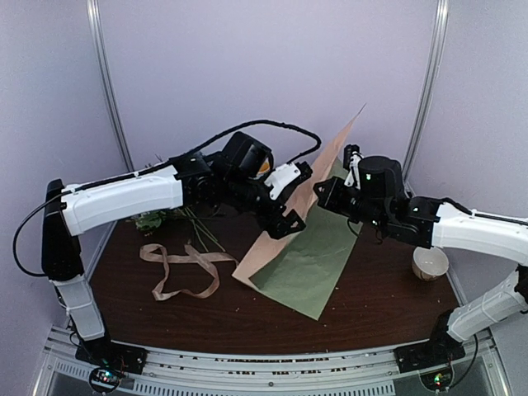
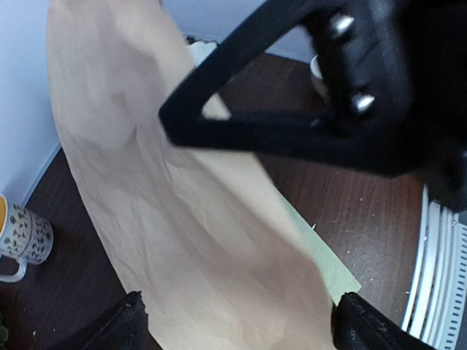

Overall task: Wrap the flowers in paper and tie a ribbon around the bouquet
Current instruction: Pass from the right arm to the left

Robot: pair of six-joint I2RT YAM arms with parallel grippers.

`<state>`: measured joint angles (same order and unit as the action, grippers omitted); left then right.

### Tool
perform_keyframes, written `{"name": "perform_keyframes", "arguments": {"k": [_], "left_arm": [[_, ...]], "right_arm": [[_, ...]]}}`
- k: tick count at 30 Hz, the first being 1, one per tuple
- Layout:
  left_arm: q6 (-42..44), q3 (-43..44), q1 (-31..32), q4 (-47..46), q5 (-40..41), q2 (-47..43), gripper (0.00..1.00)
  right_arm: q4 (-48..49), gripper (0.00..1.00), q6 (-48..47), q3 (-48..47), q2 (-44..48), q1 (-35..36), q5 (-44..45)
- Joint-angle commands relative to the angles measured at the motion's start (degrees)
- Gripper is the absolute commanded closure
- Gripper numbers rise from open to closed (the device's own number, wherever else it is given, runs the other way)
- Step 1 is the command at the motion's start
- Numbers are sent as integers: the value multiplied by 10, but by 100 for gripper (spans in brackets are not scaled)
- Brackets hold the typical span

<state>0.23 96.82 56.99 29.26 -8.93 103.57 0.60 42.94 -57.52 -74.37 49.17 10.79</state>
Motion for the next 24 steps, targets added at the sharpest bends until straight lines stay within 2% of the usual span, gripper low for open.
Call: {"name": "perform_keyframes", "arguments": {"k": [1,3,4,6,7,8,10,16,21,24], "left_arm": [[27,24,-3,42,66,17,11],[28,27,-3,42,55,27,22],[28,27,-3,42,48,31,39],[24,27,-3,40,40,34,64],[21,26,-3,37,36,33,72],[20,26,-3,34,30,32,76],[23,24,-3,30,22,30,72],[53,34,6,25,34,28,34],[118,48,49,32,126,27,23],[126,56,53,47,190,40,21]], "right_arm": [[-4,100,-21,-18,11,4,16],[-7,100,-27,-23,8,5,7],[-7,100,-32,-24,7,4,2],[-13,100,-39,-25,6,5,-2],[-19,100,-42,-25,7,5,-1],[-26,100,-43,-24,8,4,1],[-35,100,-45,-22,13,4,8],[-27,100,-31,-17,16,3,17],[-17,100,-28,-22,10,4,12],[-17,100,-29,-27,13,4,9]]}}
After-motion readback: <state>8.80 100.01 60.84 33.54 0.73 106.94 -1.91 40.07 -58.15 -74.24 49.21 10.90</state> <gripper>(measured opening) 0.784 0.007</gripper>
